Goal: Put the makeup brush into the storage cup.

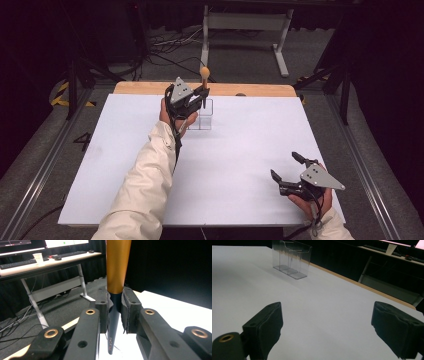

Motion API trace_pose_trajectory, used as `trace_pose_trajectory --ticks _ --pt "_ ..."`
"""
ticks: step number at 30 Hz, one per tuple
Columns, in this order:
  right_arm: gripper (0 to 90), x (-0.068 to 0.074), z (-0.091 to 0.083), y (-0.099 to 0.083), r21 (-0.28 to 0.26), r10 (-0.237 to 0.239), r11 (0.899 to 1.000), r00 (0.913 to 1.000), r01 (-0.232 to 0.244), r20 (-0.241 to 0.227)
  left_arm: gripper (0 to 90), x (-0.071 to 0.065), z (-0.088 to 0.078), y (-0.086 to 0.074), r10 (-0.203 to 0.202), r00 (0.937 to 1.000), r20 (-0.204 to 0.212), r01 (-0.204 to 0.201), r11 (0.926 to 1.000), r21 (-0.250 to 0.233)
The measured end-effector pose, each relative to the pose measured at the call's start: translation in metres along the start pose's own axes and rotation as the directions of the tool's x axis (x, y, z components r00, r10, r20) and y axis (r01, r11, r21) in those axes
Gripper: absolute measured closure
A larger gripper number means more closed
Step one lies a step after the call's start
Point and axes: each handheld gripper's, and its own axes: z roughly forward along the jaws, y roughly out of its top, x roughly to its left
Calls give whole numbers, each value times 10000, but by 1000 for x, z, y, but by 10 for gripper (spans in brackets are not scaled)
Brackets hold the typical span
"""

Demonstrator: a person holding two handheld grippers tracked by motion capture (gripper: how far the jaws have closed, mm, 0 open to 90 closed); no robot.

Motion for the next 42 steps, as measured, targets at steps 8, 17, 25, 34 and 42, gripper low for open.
trace_pose_trajectory --ticks 8,17,25,34,42 --pt "122 -1 -8 -2 -101 108 9999 9997 -105 228 778 2 14 1 5 10000 -31 -4 9999 119" --pt "126 0 -14 -4 -161 158 9998 9993 -153 349 778 15 21 -6 -514 9982 -308 521 9984 212" --pt "126 -2 -19 -7 -101 255 9996 9986 -250 467 778 13 34 -12 -331 9988 -374 351 9978 559" --pt "127 -3 -20 -7 -118 279 9996 9986 -274 443 778 7 47 -23 -303 9987 -413 343 9944 999" --pt "127 -3 -19 -7 -117 252 9996 9990 -247 381 778 8 48 -29 -368 9984 -434 417 9922 1175"
